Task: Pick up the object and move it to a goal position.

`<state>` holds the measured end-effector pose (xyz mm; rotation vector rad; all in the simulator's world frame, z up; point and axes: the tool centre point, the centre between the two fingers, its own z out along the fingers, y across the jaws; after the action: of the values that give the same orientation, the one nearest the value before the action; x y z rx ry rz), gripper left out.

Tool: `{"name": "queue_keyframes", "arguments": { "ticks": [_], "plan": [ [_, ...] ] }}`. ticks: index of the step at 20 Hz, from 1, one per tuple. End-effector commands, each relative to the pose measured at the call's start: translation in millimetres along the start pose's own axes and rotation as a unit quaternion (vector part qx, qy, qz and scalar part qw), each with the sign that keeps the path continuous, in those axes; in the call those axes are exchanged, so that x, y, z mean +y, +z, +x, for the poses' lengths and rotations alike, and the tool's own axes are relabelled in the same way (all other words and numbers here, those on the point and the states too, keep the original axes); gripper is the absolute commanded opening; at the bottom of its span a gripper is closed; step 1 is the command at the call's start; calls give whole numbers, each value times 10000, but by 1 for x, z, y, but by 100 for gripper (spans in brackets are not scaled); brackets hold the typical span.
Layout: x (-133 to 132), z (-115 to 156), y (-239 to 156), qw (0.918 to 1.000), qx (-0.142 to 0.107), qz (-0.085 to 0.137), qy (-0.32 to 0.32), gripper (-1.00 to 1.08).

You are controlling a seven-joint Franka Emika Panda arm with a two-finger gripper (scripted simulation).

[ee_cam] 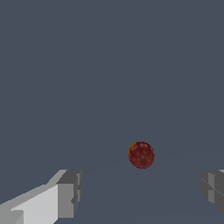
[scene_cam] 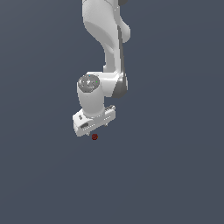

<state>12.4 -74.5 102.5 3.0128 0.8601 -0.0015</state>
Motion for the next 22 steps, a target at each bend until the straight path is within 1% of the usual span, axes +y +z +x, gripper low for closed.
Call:
{"name": "queue_keyframes", "arguments": {
  "ticks": [1,6,11,16,22],
  "plan": [
    [5,-3,9,9996,3,7,-271,100],
    [13,-7,23,9977,10,22,-671,100],
    [18,-10,32,9957,17,33,-922,100],
    [20,-12,36,9947,20,37,-1025,100],
    [20,-12,41,9949,17,38,-1007,100]
  ]
}}
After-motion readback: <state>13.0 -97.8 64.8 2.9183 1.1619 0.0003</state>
